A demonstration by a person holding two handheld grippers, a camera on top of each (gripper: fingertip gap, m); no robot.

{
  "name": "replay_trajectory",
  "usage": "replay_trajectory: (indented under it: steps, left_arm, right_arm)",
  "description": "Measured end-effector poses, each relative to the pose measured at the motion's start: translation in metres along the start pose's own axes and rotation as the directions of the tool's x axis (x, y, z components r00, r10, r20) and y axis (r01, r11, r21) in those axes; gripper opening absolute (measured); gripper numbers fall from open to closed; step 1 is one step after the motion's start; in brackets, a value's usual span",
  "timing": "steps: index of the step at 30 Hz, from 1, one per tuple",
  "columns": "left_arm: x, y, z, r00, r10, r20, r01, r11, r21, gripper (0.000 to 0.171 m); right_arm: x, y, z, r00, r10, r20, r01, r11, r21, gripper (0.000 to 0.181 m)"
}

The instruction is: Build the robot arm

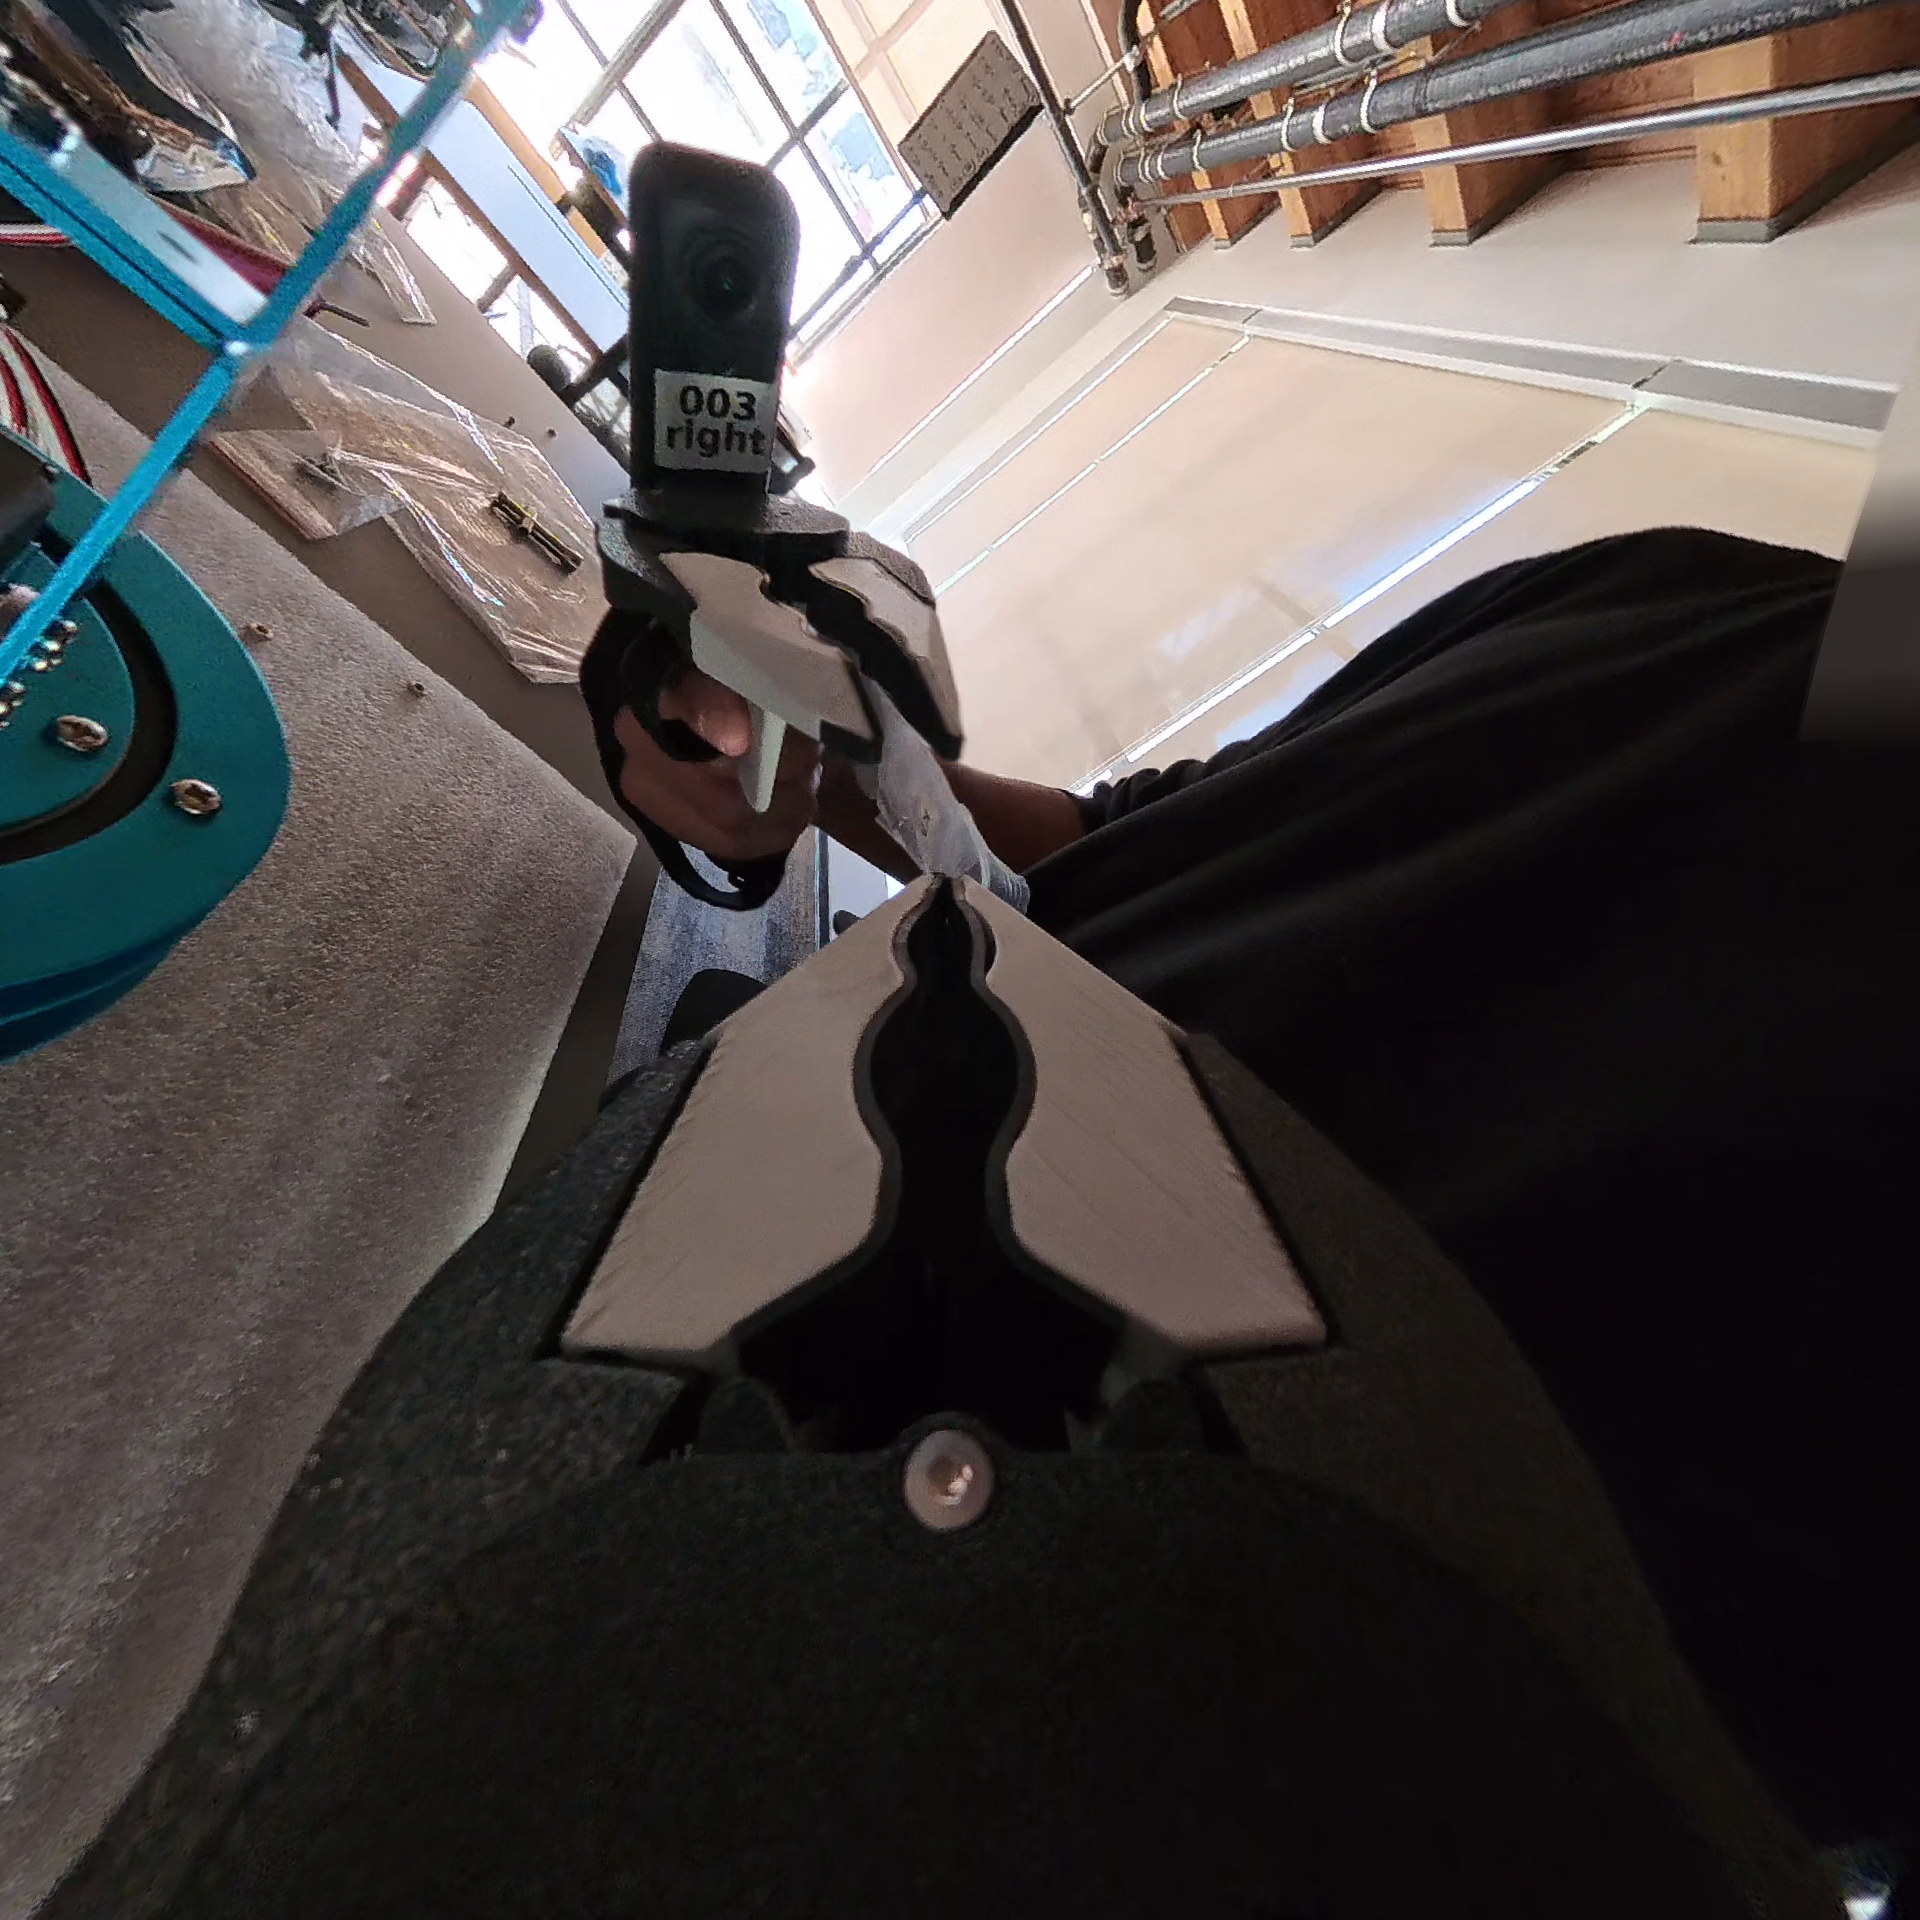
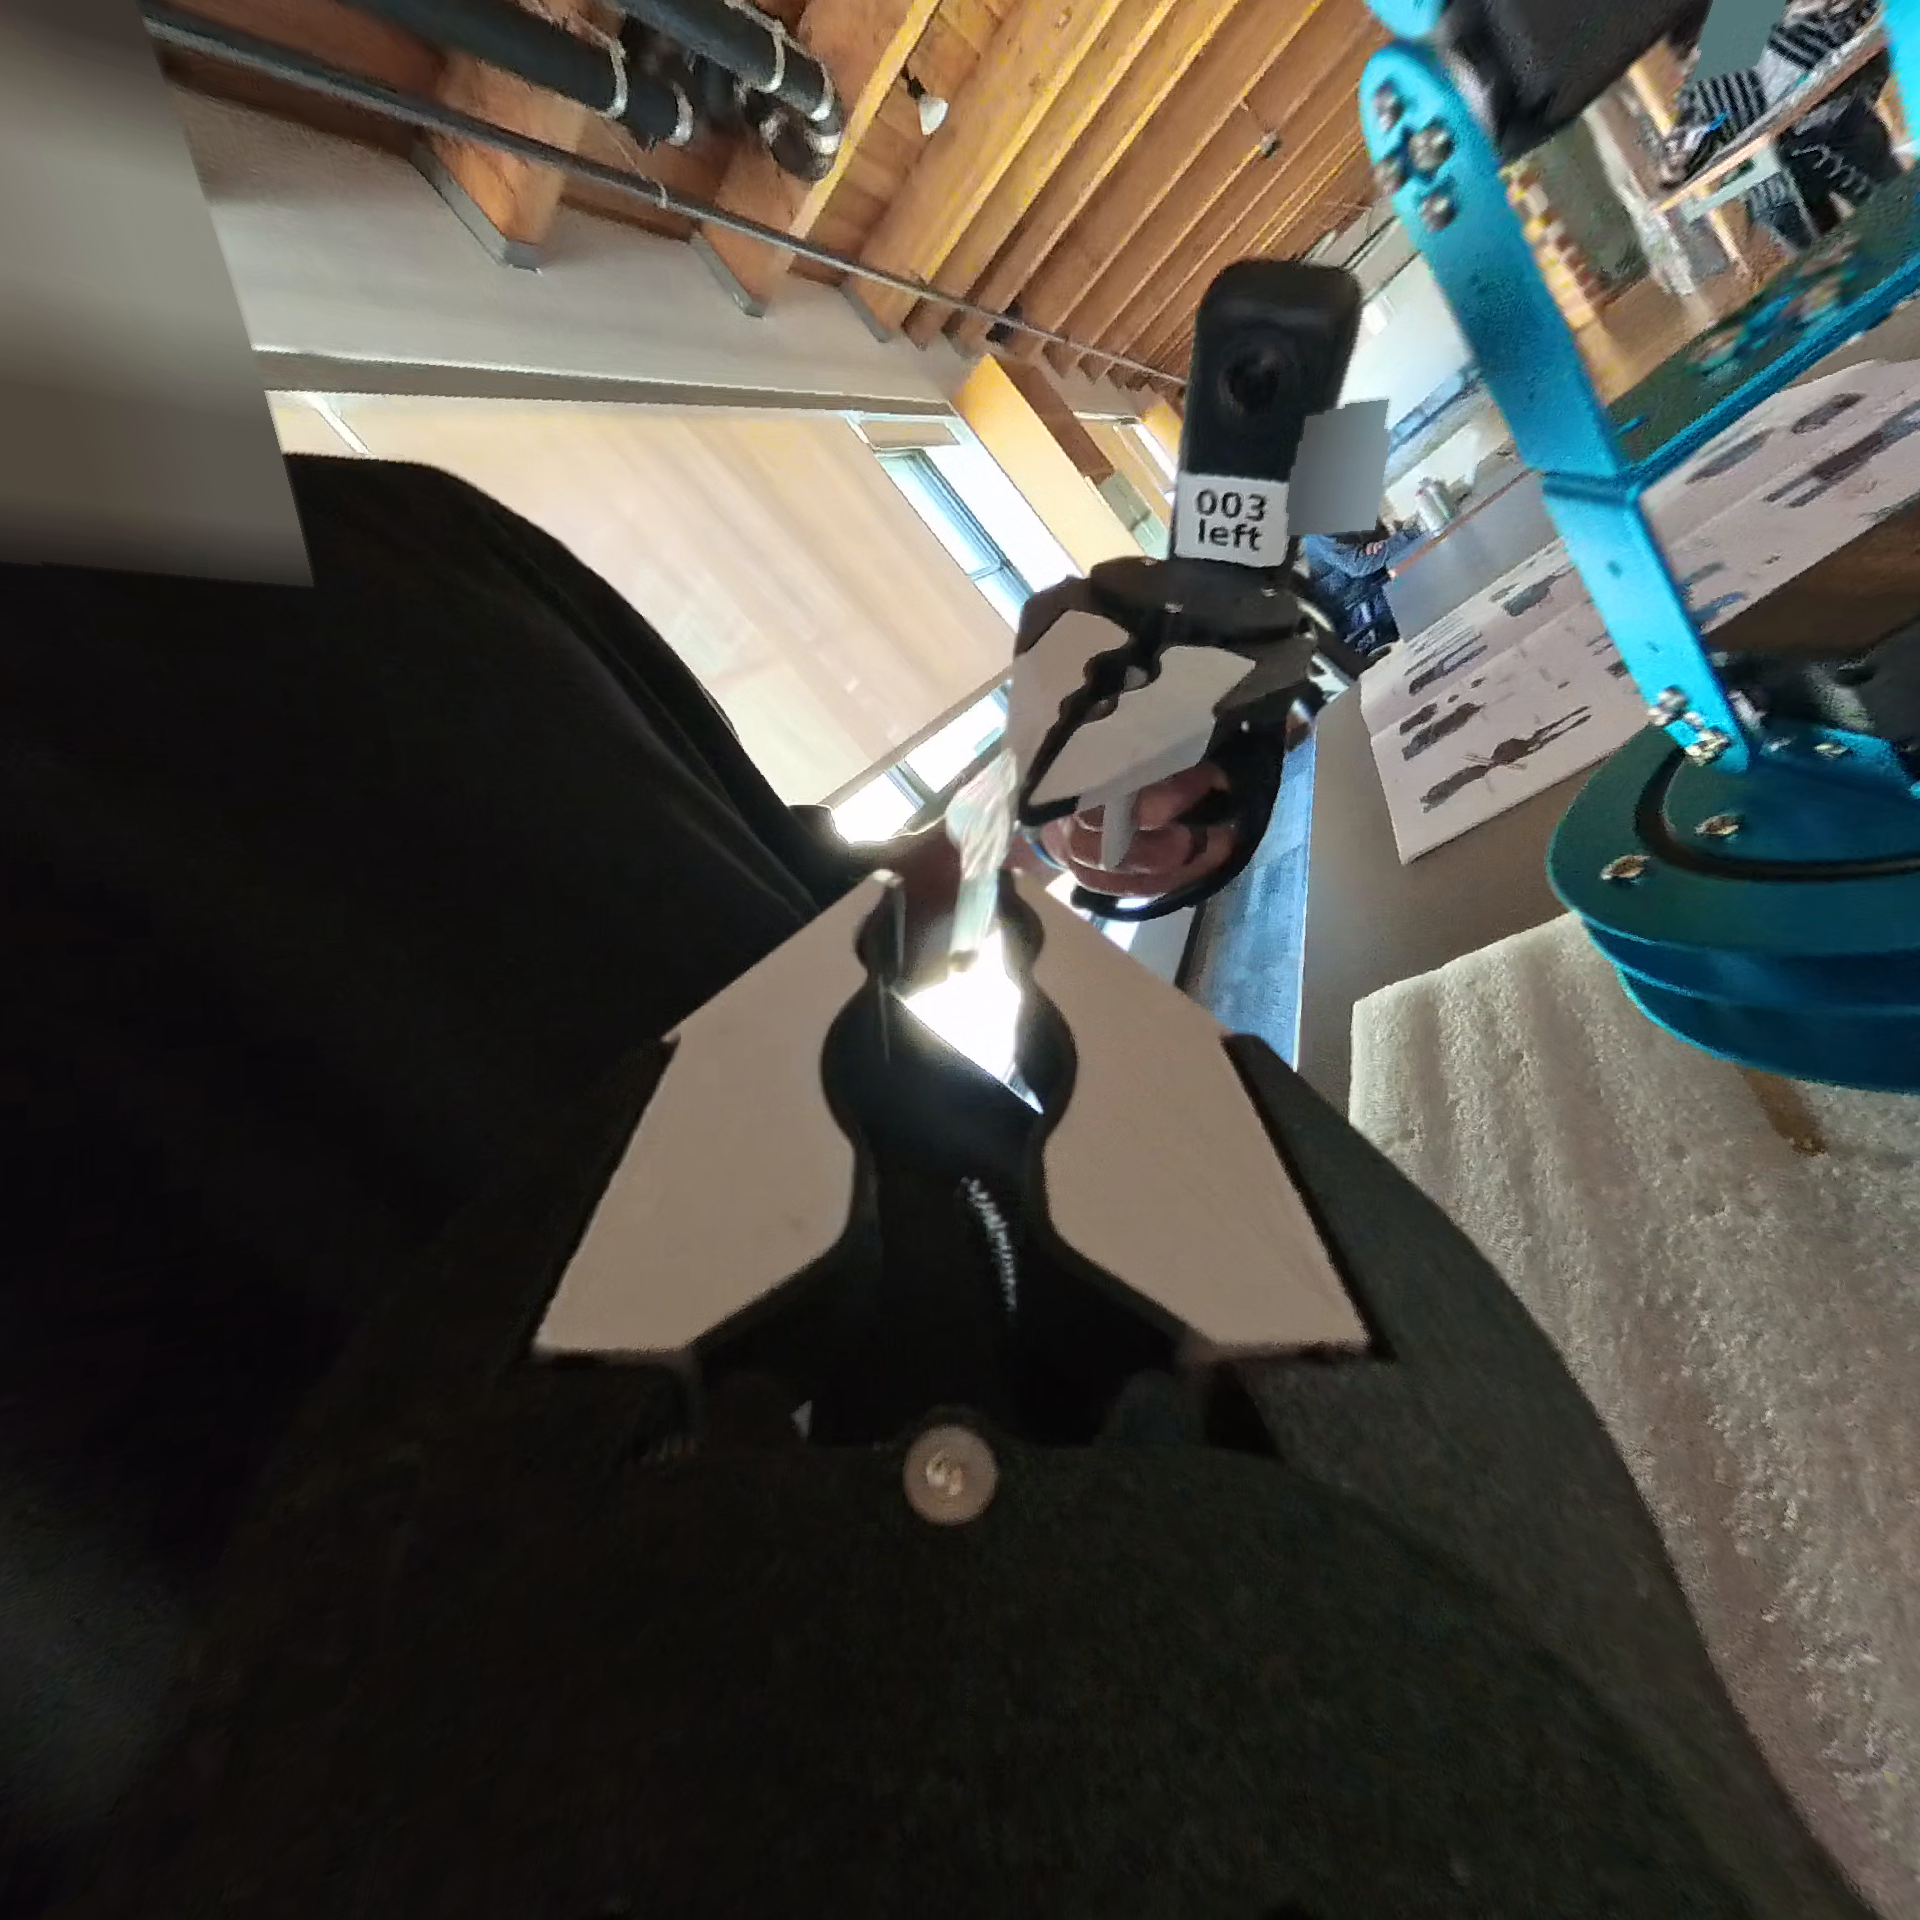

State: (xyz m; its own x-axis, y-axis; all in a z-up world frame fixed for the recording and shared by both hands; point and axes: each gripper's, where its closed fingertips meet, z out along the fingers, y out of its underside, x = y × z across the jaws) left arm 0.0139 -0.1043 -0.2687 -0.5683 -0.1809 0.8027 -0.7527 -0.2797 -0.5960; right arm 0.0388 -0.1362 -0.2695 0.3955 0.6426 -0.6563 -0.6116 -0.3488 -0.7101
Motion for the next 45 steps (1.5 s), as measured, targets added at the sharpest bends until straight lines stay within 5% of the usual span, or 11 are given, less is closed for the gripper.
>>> replay_trajectory:
  steps: [3,9,14,17,23,34,40,42,45]
  left_arm:
    - [-0.001,0.0,0.001,1.0,0.009,0.002,-0.009,1.0,-0.007,0.0]
    - [-0.016,0.002,-0.004,0.988,0.076,0.134,-0.071,0.997,-0.038,0.0]
    - [-0.014,-0.003,-0.004,0.985,0.104,0.136,-0.102,0.995,-0.021,0.0]
    - [-0.009,-0.009,-0.005,0.988,0.109,0.11,-0.111,0.994,0.016,0.0]
    - [-0.006,-0.013,-0.004,0.99,0.106,0.091,-0.11,0.993,0.045,0.0]
    - [-0.02,-0.011,-0.007,0.978,0.122,0.166,-0.131,0.991,0.04,0.0]
    - [-0.068,0.003,0.001,0.94,0.134,0.315,-0.132,0.991,-0.029,0.001]
    - [-0.094,0.013,0.007,0.914,0.127,0.384,-0.104,0.991,-0.081,0.022]
    - [-0.121,0.025,0.01,0.877,0.129,0.462,-0.082,0.989,-0.121,0.027]
  right_arm:
    - [0.005,0.001,-0.001,1.0,-0.013,-0.022,0.012,0.999,-0.034,0.0]
    - [0.022,0.005,-0.006,0.983,-0.072,-0.167,0.054,0.992,-0.11,0.0]
    - [0.023,-0.001,-0.007,0.986,-0.038,-0.16,0.028,0.997,-0.067,0.0]
    - [0.023,0.004,-0.01,0.99,-0.002,-0.142,-0.008,0.998,-0.07,0.021]
    - [0.019,0.008,-0.008,0.994,-0.02,-0.112,0.011,0.997,-0.076,0.003]
    - [0.026,0.005,-0.012,0.981,-0.049,-0.187,0.033,0.996,-0.087,0.0]
    - [0.06,0.019,-0.039,0.913,-0.098,-0.396,0.018,0.979,-0.202,0.0]
    - [0.071,0.023,-0.057,0.871,-0.132,-0.473,0.006,0.966,-0.258,0.0]
    - [0.082,0.027,-0.086,0.791,-0.225,-0.569,-0.018,0.921,-0.39,0.0]
